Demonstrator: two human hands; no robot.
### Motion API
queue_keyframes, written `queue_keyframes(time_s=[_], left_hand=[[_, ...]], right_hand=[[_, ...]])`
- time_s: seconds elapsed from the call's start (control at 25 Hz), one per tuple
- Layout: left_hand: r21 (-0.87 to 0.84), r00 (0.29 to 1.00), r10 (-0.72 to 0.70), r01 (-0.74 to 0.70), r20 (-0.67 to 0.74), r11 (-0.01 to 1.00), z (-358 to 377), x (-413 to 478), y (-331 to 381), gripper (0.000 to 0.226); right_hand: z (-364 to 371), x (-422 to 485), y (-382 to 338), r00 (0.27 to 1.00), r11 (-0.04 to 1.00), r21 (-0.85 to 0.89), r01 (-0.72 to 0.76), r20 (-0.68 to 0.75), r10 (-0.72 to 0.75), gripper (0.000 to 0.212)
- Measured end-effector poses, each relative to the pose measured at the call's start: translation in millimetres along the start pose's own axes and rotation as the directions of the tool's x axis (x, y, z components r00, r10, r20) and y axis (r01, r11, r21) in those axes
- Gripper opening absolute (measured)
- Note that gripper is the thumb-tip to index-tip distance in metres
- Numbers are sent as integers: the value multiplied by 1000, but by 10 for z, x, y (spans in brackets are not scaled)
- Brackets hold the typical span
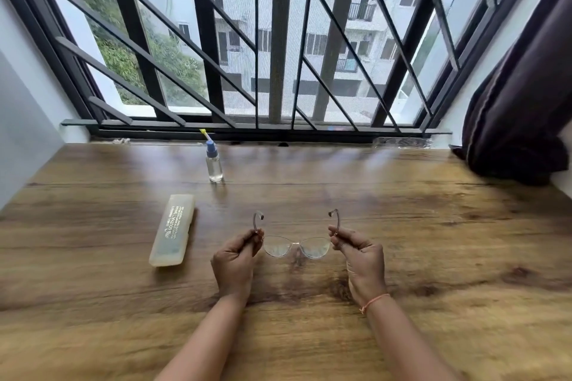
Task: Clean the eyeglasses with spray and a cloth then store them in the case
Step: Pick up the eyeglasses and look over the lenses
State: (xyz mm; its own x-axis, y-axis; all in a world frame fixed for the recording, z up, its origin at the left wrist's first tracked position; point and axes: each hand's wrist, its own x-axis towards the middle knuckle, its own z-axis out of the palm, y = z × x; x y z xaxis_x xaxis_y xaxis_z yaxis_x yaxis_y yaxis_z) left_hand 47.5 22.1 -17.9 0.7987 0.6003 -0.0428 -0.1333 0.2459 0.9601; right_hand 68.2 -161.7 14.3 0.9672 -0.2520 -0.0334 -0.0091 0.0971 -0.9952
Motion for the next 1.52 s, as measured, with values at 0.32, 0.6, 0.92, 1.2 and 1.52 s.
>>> queue_keyframes(time_s=[0.32, 0.6, 0.92, 1.2, 1.52], left_hand=[[152, 998, 3, -13, 65, 988, -101, -44, 28, 32], [298, 988, 151, -155, 36, 942, -110, -195, 111, 28], [559, 778, 585, -598, 230, 575, -20, -449, 296, 30], [424, 868, 386, -491, 311, 762, 494, -741, 723, 32], [407, 921, 300, -380, 246, 831, 521, -770, 839, 19]], right_hand=[[53, -32, -86, 998, 997, 54, -47, -30, 48, 30], [20, 61, -302, 999, 999, 32, -28, 30, 27, 25], [56, 30, -493, 997, 1000, 4, 9, 81, -9, 17], [122, -216, -617, 991, 999, 33, -4, 131, 0, 22], [202, -448, -684, 980, 992, 118, 47, 184, -68, 25]])
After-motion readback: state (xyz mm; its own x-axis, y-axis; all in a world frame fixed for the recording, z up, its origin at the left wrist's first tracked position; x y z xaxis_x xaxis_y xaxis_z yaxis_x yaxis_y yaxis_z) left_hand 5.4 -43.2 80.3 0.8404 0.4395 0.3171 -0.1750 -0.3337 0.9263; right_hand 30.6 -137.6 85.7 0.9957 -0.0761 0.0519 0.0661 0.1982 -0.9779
